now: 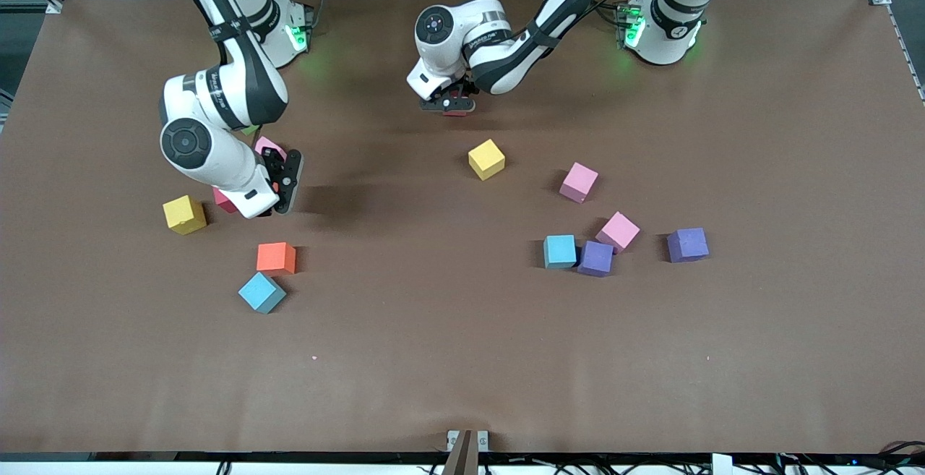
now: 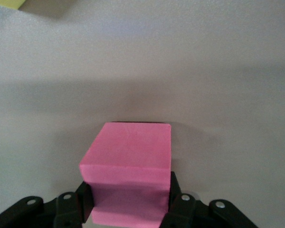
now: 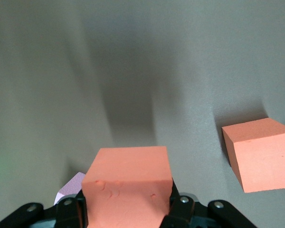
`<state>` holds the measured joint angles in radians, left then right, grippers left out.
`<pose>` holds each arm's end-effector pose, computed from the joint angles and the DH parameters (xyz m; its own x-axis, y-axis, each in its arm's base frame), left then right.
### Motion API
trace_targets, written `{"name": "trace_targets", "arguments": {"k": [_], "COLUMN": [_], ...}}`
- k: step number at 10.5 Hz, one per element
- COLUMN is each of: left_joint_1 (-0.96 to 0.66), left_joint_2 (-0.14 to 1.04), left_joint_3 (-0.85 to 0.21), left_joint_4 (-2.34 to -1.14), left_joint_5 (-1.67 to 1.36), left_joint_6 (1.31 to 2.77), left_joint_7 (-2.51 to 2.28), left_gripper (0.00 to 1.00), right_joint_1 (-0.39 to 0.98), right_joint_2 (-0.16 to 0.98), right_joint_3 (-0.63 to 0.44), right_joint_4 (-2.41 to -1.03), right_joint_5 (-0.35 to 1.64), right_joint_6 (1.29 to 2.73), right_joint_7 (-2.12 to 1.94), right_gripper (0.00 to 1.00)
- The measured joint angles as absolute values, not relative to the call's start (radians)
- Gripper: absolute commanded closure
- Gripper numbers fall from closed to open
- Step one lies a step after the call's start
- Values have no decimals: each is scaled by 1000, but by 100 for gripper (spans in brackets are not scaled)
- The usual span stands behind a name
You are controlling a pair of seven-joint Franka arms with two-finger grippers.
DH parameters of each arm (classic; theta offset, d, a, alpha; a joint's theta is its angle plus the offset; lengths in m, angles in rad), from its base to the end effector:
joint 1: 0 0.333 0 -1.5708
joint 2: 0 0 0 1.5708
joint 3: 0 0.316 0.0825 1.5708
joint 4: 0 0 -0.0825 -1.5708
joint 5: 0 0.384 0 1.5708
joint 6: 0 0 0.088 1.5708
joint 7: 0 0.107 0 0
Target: Form number 2 with 11 blocks
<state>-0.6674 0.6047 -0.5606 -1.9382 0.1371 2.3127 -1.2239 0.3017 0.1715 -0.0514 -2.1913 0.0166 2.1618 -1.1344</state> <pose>0.2152 -0.5672 0.2019 0.9683 -0.0373 -0.2470 -0.0490 -0.9979 -0.0415 0.5119 0.1316 0.2926 0.1876 0.9788 -0.0817 0.9628 -0.1997 -0.1819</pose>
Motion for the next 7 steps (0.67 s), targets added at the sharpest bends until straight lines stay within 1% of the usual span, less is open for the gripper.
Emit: {"name": "trace_targets", "arguments": {"k": [2, 4, 7], "left_joint_1": [-668, -667, -613], "left_joint_2": [605, 598, 516], "left_joint_3": [-560, -558, -540], "left_joint_4": [-1935, -1901, -1878], "left_joint_5": [137, 138, 142], "left_joint_6": [2312, 2312, 2282], "left_joint_7": [-1258, -1329, -1369], "left_gripper": [0, 0, 0], "right_joint_1": [302, 302, 333], "right_joint_2": [171, 172, 172], "right_joint_3": [-51, -50, -43], "right_joint_4": [-2191, -2191, -2192], "right_joint_5": [17, 17, 17], "right_joint_6": [2162, 2162, 2162], "right_joint_7": [-1135, -1138, -1147], "right_gripper": [60, 60, 60]}}
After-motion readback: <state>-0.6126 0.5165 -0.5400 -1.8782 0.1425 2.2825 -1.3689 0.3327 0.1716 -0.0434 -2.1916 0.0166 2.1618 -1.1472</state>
